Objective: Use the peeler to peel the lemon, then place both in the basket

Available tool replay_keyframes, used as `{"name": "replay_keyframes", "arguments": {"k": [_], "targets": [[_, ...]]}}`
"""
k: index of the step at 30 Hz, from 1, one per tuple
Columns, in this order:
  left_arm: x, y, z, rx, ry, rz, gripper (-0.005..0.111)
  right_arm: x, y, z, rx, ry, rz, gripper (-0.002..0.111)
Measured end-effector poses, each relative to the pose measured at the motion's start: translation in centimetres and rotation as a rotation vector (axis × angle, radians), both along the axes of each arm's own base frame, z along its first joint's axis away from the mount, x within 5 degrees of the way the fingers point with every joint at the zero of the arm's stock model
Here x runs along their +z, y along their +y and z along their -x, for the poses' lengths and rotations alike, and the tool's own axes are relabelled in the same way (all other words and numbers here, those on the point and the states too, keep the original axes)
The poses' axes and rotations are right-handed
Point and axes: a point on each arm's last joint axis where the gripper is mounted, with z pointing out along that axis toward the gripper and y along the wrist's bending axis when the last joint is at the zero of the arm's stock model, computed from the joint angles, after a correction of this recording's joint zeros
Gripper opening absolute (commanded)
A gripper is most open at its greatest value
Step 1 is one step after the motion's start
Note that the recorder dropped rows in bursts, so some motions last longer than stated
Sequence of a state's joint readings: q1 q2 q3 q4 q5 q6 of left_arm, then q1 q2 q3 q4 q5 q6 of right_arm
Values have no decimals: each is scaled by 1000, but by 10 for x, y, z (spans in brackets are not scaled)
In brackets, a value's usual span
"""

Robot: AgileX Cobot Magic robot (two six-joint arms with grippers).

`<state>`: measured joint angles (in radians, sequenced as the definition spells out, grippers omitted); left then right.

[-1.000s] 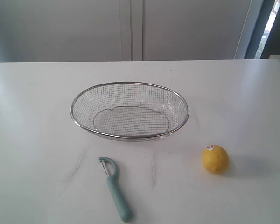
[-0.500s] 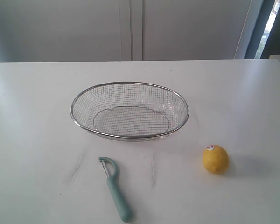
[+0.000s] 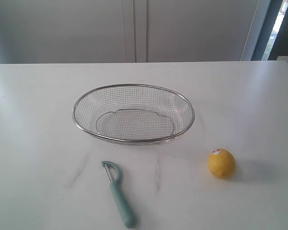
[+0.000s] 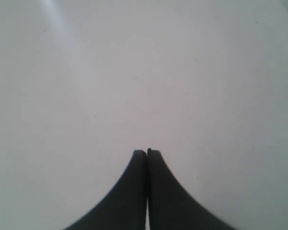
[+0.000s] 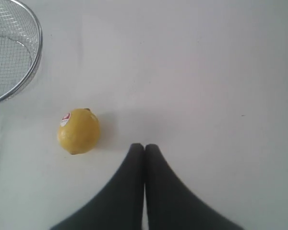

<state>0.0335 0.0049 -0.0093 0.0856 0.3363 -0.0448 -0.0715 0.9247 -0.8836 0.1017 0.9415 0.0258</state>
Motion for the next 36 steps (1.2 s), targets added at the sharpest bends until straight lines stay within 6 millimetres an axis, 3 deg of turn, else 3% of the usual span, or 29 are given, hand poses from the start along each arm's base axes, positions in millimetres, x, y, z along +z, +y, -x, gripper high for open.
{"name": "replay_keyframes", "arguments": {"k": [17,27,36], "targets": [[0,0,0,0,0,0,0,-20,24,-33,134,145,-95,0],[0,0,0,0,0,0,0,-27,59,-50,282,204,-89,0],[0,0,0,0,0,0,0,-37,102,-63,416,265,-82,0]]}}
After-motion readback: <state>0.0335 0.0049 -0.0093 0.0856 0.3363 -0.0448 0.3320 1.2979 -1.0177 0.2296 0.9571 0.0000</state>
